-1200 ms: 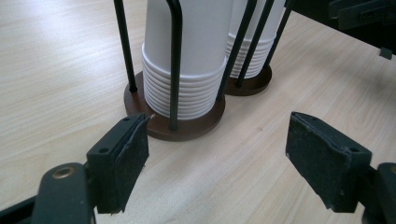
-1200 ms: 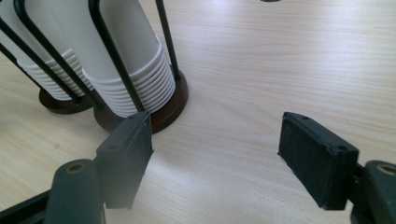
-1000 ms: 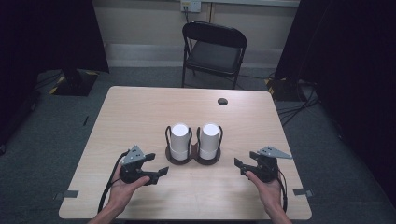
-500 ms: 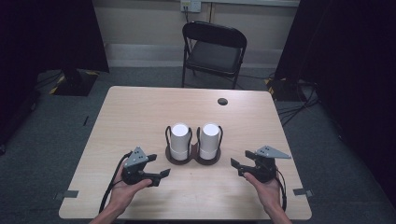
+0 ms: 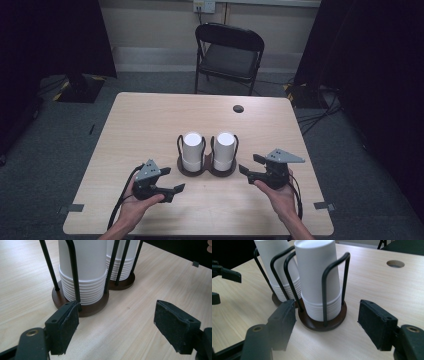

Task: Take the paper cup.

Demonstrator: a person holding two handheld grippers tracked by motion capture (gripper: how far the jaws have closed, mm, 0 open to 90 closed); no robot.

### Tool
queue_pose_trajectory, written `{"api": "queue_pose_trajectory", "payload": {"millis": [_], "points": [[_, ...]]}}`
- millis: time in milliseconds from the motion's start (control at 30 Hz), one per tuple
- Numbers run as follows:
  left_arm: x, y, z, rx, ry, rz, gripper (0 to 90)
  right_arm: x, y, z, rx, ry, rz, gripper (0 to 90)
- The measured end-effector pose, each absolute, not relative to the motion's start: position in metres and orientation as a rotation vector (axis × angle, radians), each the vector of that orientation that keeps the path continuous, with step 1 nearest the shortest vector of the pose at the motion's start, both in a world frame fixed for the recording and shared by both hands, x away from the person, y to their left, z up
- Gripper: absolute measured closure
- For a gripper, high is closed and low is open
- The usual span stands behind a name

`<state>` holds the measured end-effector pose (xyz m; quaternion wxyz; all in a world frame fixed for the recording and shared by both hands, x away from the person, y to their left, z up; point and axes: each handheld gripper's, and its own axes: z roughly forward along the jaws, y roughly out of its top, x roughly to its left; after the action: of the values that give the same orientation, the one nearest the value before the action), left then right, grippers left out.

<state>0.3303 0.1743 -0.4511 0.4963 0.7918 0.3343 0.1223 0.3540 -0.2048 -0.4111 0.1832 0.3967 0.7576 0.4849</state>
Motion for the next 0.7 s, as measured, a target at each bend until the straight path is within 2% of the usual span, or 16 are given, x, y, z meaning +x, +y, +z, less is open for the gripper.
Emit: {"api": "queue_pose_trajectory", "payload": {"millis": [300, 700], "points": [[0.332, 0.176, -0.452, 1.927, 0.809, 0.292, 20.1, 0.366, -0.197, -0.394, 1.059, 2.132, 1.399, 27.1], [0.331, 0.175, -0.450, 1.926, 0.795, 0.301, 20.3, 0.385, -0.177, -0.380, 0.977, 2.137, 1.418, 27.8]]}}
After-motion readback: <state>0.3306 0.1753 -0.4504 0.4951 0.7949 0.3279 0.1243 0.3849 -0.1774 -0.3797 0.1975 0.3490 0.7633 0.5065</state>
